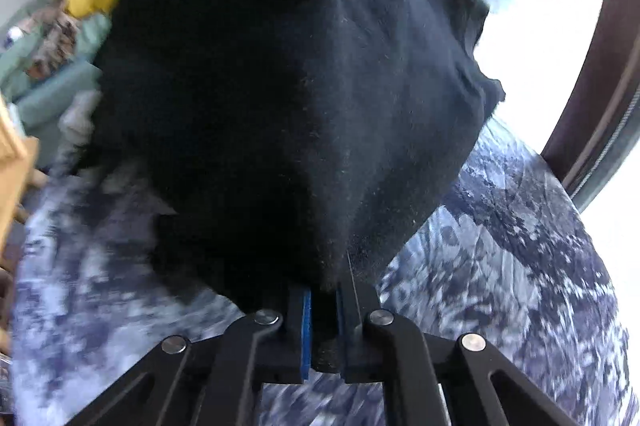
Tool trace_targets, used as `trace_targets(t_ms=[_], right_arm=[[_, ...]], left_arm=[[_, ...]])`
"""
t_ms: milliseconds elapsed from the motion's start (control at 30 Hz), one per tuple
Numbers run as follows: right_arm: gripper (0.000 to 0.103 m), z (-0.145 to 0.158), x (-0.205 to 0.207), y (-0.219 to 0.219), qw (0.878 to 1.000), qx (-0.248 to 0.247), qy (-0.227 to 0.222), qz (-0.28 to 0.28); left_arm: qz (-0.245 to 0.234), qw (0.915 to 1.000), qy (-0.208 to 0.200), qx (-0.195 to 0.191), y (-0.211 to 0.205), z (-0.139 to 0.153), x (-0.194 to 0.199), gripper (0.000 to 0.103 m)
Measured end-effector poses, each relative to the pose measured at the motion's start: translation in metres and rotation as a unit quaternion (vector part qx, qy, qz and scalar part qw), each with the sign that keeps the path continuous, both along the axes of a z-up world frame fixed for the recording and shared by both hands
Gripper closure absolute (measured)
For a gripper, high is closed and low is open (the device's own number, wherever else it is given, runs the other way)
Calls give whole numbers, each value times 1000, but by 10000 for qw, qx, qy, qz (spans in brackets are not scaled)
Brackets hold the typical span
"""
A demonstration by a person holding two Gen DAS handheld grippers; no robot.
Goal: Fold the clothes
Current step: 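Grasp the black fleece garment with the right tool and lift it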
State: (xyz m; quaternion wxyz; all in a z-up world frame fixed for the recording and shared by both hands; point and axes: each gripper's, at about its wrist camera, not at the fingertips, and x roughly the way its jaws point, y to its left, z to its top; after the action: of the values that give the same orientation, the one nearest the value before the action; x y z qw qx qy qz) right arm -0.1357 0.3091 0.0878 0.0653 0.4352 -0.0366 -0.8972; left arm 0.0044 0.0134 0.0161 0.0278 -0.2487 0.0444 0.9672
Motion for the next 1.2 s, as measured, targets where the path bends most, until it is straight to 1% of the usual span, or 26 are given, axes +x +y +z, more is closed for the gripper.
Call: trace_targets(t_ms=[100,167,233,300,333,400,500,633,733,767,867,900,967,1000,1033,1100,1167,1200], right_arm=[[97,25,30,-3,9994,-168,246,162],[97,43,56,-6,9986,-347,324,241],[97,51,79,-9,9981,-454,337,261],[97,60,101,-11,9975,-555,347,278],[97,65,111,-10,9973,-585,337,278],[97,72,132,-8,9974,-614,286,260],[97,73,157,-8,9969,-724,212,220],[97,74,177,-14,9956,-863,187,322],[97,81,182,-22,9944,-951,207,403],[97,84,183,-24,9941,-964,243,440],[97,92,188,-28,9941,-905,347,490],[97,93,189,-28,9939,-920,360,501],[97,91,192,-25,9934,-972,346,500],[97,89,194,-23,9931,-1015,321,488],[97,86,195,-21,9928,-1056,300,480],[96,80,197,-17,9926,-1095,231,470],[96,74,198,-14,9924,-1121,206,467],[93,72,200,-13,9921,-1131,217,501]], left_arm=[[-155,9995,-60,281,-5,2,3,0],[-364,9980,-117,498,-8,6,9,0],[-599,9959,-143,657,-10,11,16,0],[-1006,9921,-79,743,-9,18,29,0],[-1247,9895,-23,726,-7,23,39,0],[-1773,9819,88,664,-4,29,64,0],[-2424,9689,152,468,4,30,99,0],[-3026,9528,218,-130,34,21,144,0],[-3191,9459,405,-427,60,12,163,0],[-3170,9456,489,-553,69,8,167,0],[-3099,9427,534,-1118,99,-10,166,0],[-3060,9423,552,-1241,105,-15,166,3],[-2974,9421,588,-1431,116,-23,163,31],[-2815,9463,517,-1500,120,-29,156,70],[-2715,9512,354,-1424,119,-31,147,97],[-2511,9596,29,-1269,117,-34,131,97],[-2417,9644,-108,-1068,106,-27,125,97],[-2312,9670,-63,-1071,99,-21,125,97]])
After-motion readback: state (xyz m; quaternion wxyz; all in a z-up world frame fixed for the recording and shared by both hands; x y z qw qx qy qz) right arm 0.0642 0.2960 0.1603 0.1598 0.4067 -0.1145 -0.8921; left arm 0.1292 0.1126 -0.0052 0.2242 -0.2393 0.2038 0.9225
